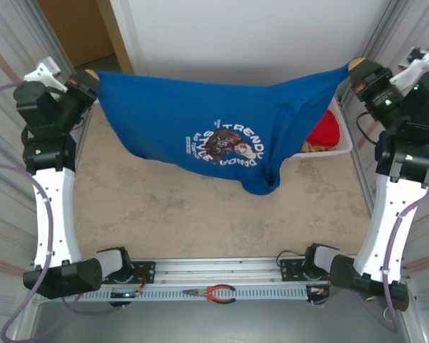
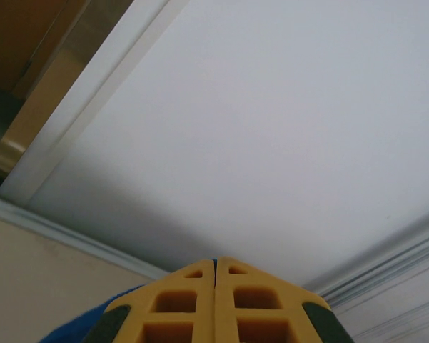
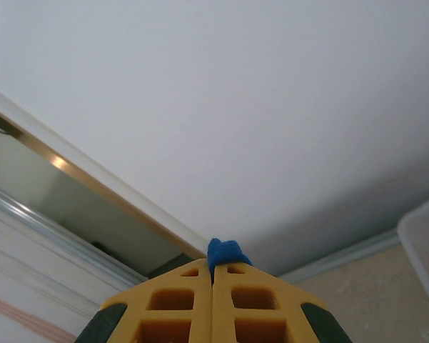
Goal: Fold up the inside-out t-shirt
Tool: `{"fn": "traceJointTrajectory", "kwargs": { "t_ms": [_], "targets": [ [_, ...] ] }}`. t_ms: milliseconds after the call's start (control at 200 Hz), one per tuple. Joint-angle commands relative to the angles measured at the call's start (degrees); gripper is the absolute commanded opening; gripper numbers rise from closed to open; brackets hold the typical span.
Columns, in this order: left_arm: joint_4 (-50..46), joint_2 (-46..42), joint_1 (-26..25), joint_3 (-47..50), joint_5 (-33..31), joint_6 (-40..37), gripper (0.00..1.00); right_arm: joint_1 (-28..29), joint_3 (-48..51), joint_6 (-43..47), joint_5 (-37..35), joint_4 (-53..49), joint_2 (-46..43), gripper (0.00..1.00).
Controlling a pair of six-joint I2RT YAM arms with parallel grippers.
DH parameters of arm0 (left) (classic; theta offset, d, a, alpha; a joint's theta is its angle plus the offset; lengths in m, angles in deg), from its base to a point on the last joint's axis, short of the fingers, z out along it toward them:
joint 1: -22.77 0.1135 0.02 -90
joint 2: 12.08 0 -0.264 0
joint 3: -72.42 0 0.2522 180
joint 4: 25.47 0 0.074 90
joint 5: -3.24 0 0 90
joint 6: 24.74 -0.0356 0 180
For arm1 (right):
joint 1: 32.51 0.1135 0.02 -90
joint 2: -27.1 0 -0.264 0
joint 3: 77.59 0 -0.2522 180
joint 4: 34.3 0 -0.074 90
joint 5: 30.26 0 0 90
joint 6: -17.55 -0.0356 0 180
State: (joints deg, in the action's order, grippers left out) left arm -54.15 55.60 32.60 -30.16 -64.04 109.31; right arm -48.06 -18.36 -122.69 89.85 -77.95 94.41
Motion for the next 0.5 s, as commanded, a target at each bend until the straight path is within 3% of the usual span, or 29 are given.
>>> {"fn": "traceJointTrajectory", "kwargs": {
  "t_ms": [0,235,496],
  "targets": [
    [0.3,-0.8,0.9,-6.4,1.0,2.2,0.00,-3.3,-9.4,-4.5,3.4,4.1,-1.1,0.00],
    [-4.3,-2.5,0.9,-13.2,1.6,2.4,0.00,-5.9,-17.9,-8.1,6.3,4.1,0.1,0.00],
    [-6.6,1.4,0.9,-10.8,1.7,0.4,0.00,-5.8,-11.8,-11.9,8.9,10.2,4.3,0.00]
  ]
}}
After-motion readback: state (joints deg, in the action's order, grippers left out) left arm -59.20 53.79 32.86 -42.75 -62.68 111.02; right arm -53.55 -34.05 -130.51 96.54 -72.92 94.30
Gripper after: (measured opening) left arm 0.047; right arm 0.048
